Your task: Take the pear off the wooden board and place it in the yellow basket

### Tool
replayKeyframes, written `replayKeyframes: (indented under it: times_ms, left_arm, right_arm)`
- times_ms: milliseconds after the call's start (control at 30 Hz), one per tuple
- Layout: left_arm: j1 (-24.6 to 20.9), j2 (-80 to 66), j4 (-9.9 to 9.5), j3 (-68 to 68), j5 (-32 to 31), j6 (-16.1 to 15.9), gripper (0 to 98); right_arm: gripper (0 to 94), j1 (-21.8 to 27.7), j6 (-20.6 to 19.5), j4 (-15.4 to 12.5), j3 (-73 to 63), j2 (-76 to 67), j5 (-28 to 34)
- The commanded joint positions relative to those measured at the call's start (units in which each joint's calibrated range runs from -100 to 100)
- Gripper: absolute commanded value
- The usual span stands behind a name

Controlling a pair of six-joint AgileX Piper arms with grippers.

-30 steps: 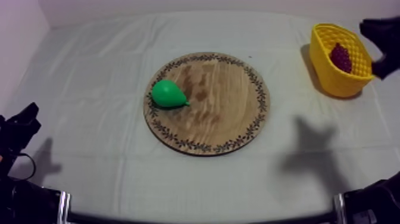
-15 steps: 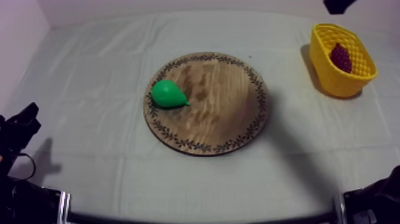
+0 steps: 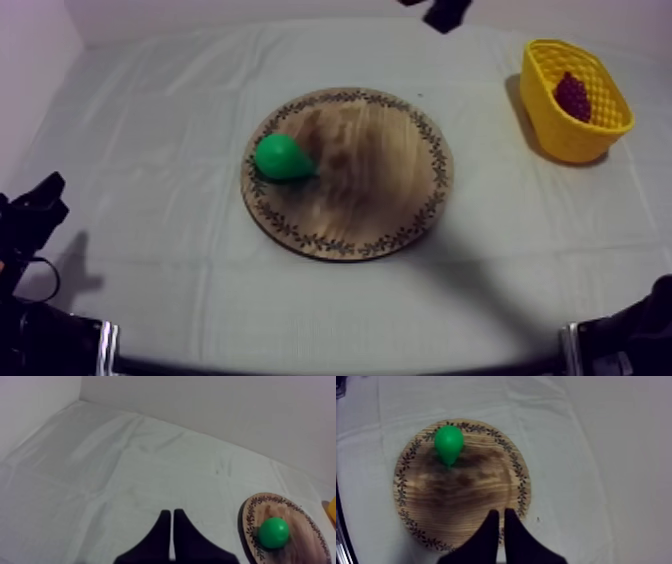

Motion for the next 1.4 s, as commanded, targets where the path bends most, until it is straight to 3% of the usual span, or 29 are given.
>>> replayKeyframes:
  times_ms: [0,533,767,933,1067,1200,1367]
  left_arm:
    - [0.0,0.0,-0.02,0.0,0.0,0.0,0.1]
    - [0.0,0.0,-0.02,0.0,0.0,0.0,0.1]
    - [0.0,0.0,-0.02,0.0,0.0,0.0,0.1]
    - [0.0,0.0,-0.02,0.0,0.0,0.0,0.1]
    - [0.0,0.0,-0.02,0.0,0.0,0.0,0.1]
    - [0.0,0.0,-0.02,0.0,0.0,0.0,0.1]
    - [0.0,0.0,-0.02,0.0,0.0,0.0,0.1]
  right_arm:
    - [1.9,-1.2,-0.2,0.5,-5.3,4.9,2.7]
    - [2.1,-7.6,-2.2,5.7,-19.0,24.8,13.6]
    - [3.8,-8.2,-3.1,6.4,-22.7,30.2,15.8]
    - [17.6,-8.8,-3.4,5.9,-26.3,32.9,16.1]
    - [40.8,-9.1,-3.4,5.8,-28.2,34.3,16.2]
    - [60.6,-9.7,-4.0,7.4,-29.2,35.1,16.3]
    - [70.6,-10.1,-4.0,8.3,-29.5,35.8,16.2]
